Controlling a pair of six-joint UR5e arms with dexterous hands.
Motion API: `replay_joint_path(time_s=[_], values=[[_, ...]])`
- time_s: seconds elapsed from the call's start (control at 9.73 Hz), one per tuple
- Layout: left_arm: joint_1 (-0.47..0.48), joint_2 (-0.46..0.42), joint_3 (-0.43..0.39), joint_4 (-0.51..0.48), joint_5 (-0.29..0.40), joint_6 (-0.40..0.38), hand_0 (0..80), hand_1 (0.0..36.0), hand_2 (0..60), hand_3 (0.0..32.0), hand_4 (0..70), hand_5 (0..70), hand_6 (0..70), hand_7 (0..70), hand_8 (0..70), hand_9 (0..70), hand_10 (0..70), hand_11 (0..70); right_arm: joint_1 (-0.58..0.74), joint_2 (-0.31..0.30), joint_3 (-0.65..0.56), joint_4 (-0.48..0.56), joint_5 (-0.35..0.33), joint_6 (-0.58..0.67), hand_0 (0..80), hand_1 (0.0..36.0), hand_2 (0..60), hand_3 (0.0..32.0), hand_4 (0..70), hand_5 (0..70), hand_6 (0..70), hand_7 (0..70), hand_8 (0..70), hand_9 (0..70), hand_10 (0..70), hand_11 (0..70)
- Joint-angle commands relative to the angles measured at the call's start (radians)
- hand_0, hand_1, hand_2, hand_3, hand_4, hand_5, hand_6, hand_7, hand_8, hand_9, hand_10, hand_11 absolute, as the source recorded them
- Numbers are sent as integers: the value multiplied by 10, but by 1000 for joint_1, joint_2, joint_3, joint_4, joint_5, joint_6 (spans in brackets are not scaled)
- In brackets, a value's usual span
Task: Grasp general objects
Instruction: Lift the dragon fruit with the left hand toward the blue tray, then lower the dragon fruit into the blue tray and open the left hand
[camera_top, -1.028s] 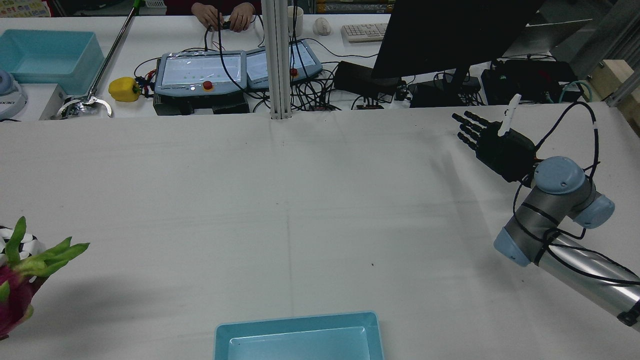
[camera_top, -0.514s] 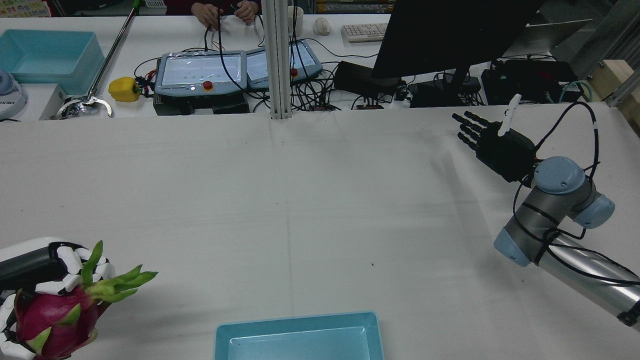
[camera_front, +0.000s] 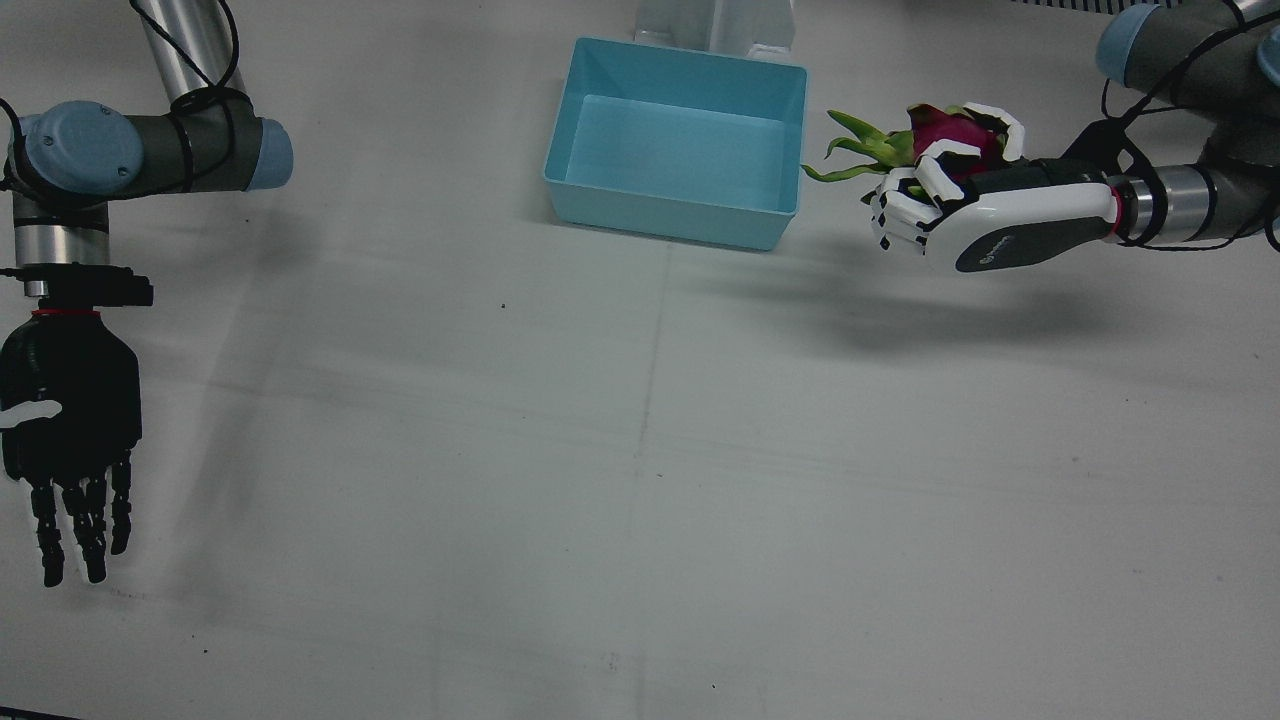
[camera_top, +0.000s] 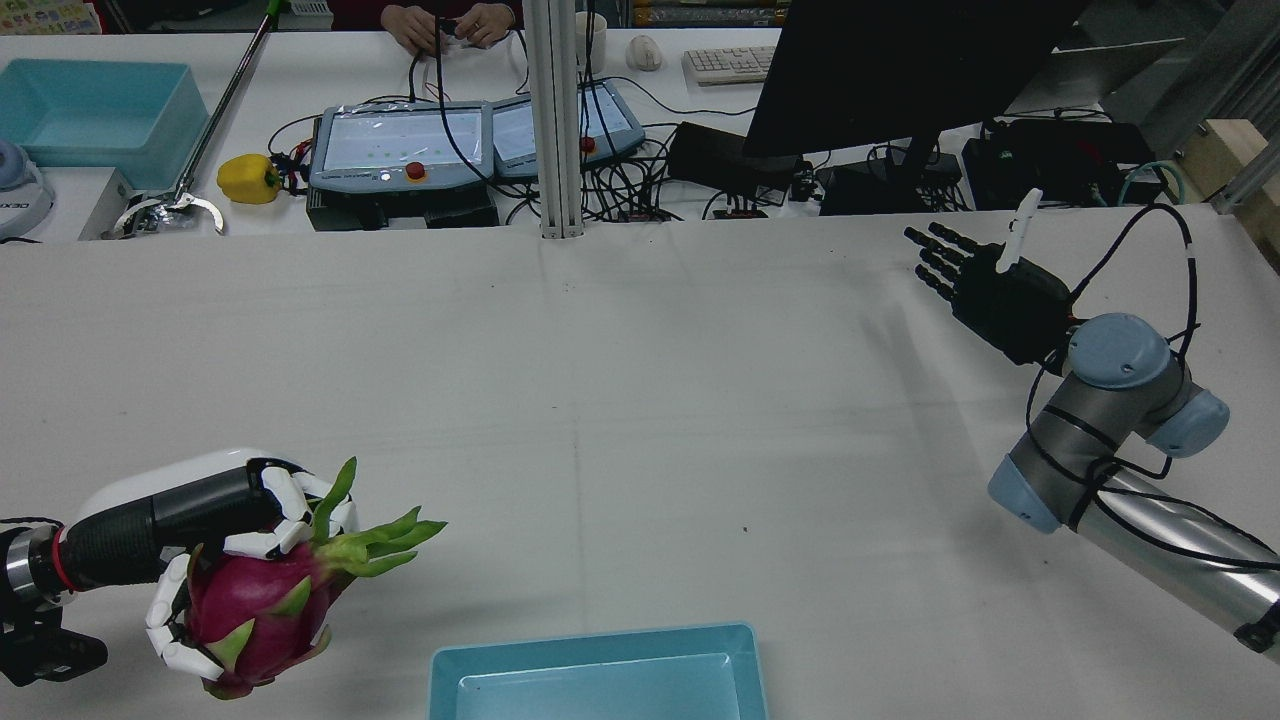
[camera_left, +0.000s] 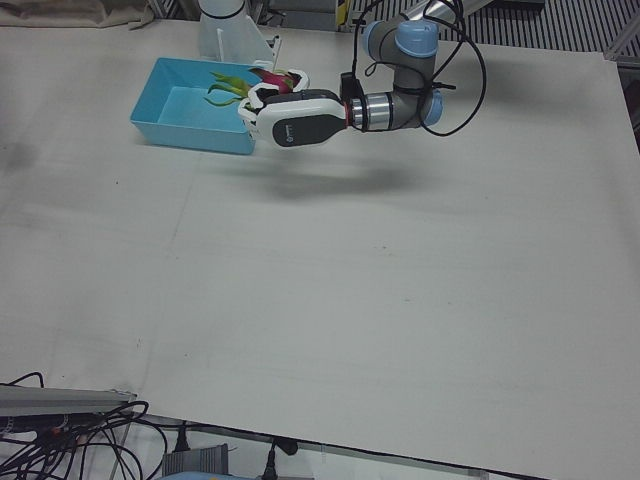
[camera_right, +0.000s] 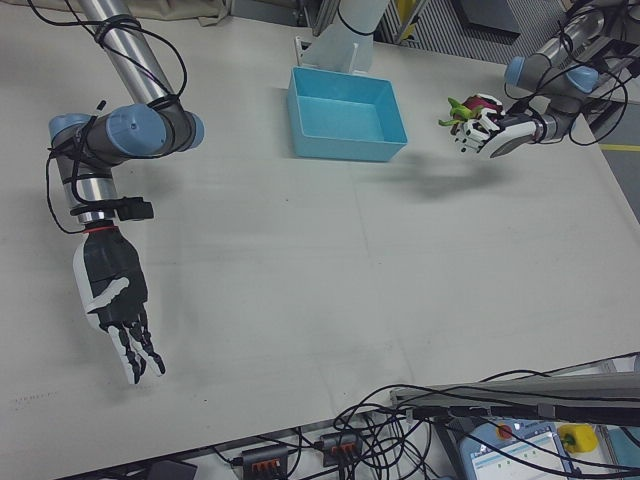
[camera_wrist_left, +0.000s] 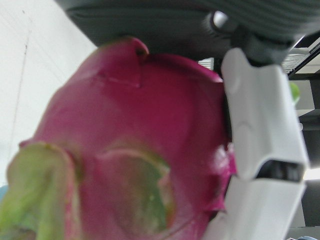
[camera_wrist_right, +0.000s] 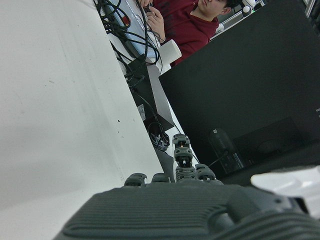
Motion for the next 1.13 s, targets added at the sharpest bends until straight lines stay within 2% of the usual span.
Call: replay_joint_path(time_s=[0.0,0.31,0.51,0.72,0.82,1.03], values=[[174,-94,5,23,-108,39,800,360,600,0,700,700,700,700,700,700,700,700,0,0,0,-1,0,0,0,0,0,0,0,0,0,0,0,0,0,0],[257,-120,16,25,-161,93,800,360,600,0,700,700,700,700,693,700,700,700,0,0,1,-1,0,0,0,0,0,0,0,0,0,0,0,0,0,0],[281,-134,15,11,-219,96,800,360,600,0,700,700,700,700,690,700,700,700,0,0,1,-1,0,0,0,0,0,0,0,0,0,0,0,0,0,0],[384,-149,21,-4,-283,107,800,360,600,0,700,700,700,700,685,700,700,700,0,0,1,-1,0,0,0,0,0,0,0,0,0,0,0,0,0,0],[393,-163,25,-7,-290,142,800,360,600,0,700,700,700,700,683,700,700,700,0,0,1,-1,0,0,0,0,0,0,0,0,0,0,0,0,0,0],[396,-191,27,2,-288,142,800,360,600,0,700,700,700,700,667,700,700,700,0,0,1,-1,0,0,0,0,0,0,0,0,0,0,0,0,0,0]])
